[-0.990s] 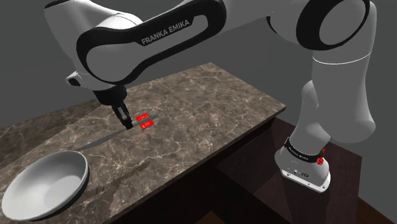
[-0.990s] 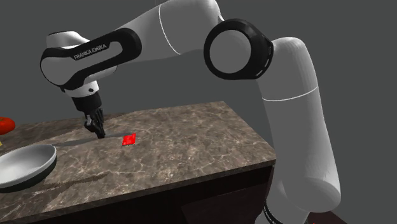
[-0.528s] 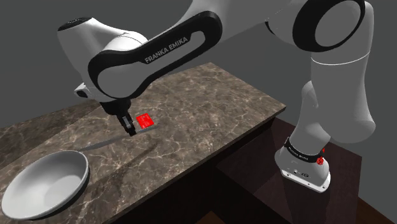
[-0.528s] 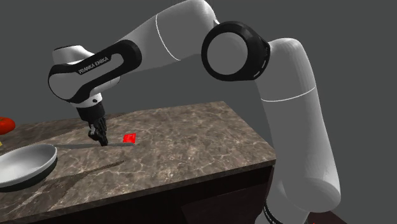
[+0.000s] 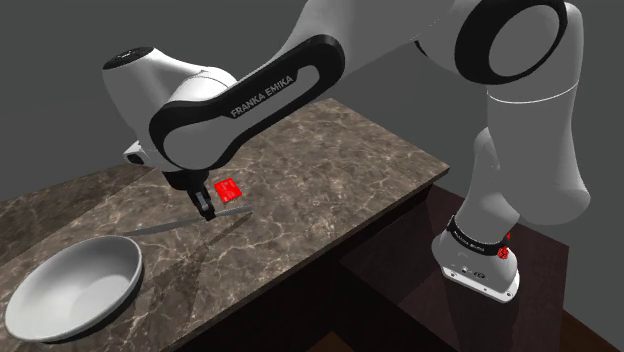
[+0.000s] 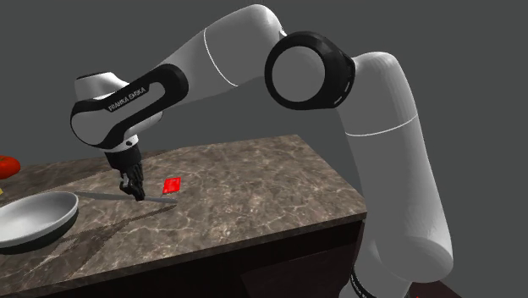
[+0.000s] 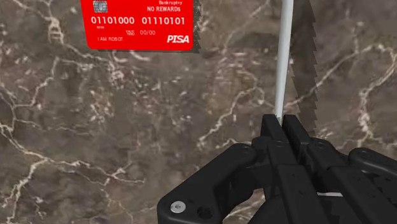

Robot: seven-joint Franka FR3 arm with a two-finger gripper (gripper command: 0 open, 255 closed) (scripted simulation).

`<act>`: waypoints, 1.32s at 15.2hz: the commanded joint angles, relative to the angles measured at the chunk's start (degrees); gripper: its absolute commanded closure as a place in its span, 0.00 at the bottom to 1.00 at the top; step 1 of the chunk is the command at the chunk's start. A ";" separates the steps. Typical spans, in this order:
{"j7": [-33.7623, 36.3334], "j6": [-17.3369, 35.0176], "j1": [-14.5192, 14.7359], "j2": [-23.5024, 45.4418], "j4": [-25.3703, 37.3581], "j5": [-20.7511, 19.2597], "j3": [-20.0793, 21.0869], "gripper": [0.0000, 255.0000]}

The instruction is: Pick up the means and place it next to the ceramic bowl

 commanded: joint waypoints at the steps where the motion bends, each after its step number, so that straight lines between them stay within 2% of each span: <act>1: -0.01 -0.05 0.05 0.39 -0.27 -0.01 0.02 1.00; 4: -0.01 -0.05 0.05 0.39 -0.27 -0.01 0.02 1.00; 5: 0.02 -0.09 0.07 0.44 -0.17 -0.02 0.02 0.00; 10: 0.00 -0.04 0.05 0.39 -0.27 -0.01 0.02 0.00; 14: -0.26 -6.62 0.18 -1.19 4.74 0.34 0.22 0.00; 20: -0.26 -6.62 0.18 -1.19 4.74 0.34 0.21 0.00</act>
